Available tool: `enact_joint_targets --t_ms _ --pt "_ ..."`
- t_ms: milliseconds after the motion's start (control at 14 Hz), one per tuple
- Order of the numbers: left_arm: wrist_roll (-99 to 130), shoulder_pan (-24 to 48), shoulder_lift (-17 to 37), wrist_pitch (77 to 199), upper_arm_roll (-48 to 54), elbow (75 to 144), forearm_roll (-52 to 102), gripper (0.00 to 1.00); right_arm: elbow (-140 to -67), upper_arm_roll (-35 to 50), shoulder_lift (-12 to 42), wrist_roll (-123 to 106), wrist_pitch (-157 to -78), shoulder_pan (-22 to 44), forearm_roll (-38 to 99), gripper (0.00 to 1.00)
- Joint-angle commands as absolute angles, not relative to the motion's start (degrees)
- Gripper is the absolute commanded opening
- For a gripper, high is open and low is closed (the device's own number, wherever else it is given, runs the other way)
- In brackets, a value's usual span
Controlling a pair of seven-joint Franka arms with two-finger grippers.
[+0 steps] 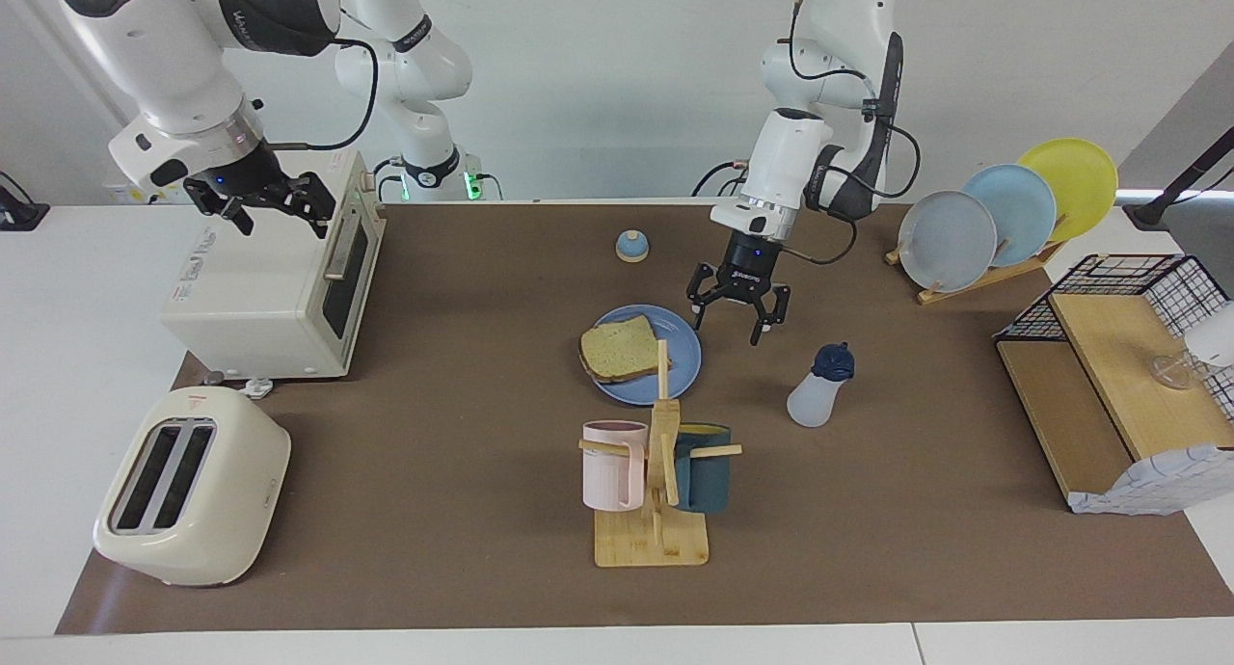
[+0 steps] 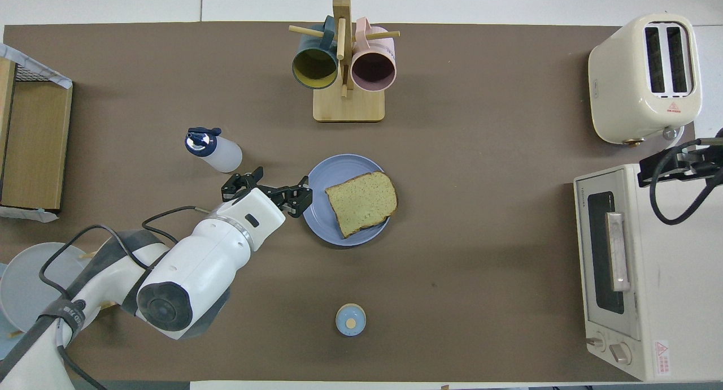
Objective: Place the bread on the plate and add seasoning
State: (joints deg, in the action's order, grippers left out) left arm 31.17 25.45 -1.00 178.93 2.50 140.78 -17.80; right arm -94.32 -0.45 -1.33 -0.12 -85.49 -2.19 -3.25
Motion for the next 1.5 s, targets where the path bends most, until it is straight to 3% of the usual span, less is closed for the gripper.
enact_joint_targets --t_ms 0,286,716,930,1431 --pt "31.91 25.93 -1.67 168.36 2.11 135.11 -18.19 1.0 -94.39 0.09 -1.67 -1.14 -85.34 -2.99 -2.9 1.0" --pt "31.55 25.93 -1.06 152.08 2.29 125.44 -17.67 1.0 -94.39 0.09 -1.67 -1.14 -85.34 -2.99 -2.9 1.0" --pt "27.1 24.88 -1.14 137.49 2.11 116.13 -11.8 1.0 -94.39 0.09 -1.67 -1.14 -85.34 -2.99 -2.9 1.0" --pt "16.73 20.76 -1.05 128.26 2.02 110.14 -5.11 1.0 -94.39 0.09 -1.67 -1.14 -85.34 -2.99 -2.9 1.0" --pt "-3.57 8.63 -1.67 112.53 1.67 103.9 -0.97 1.0 -94.39 0.09 -1.67 -1.14 -85.34 -2.99 -2.9 1.0"
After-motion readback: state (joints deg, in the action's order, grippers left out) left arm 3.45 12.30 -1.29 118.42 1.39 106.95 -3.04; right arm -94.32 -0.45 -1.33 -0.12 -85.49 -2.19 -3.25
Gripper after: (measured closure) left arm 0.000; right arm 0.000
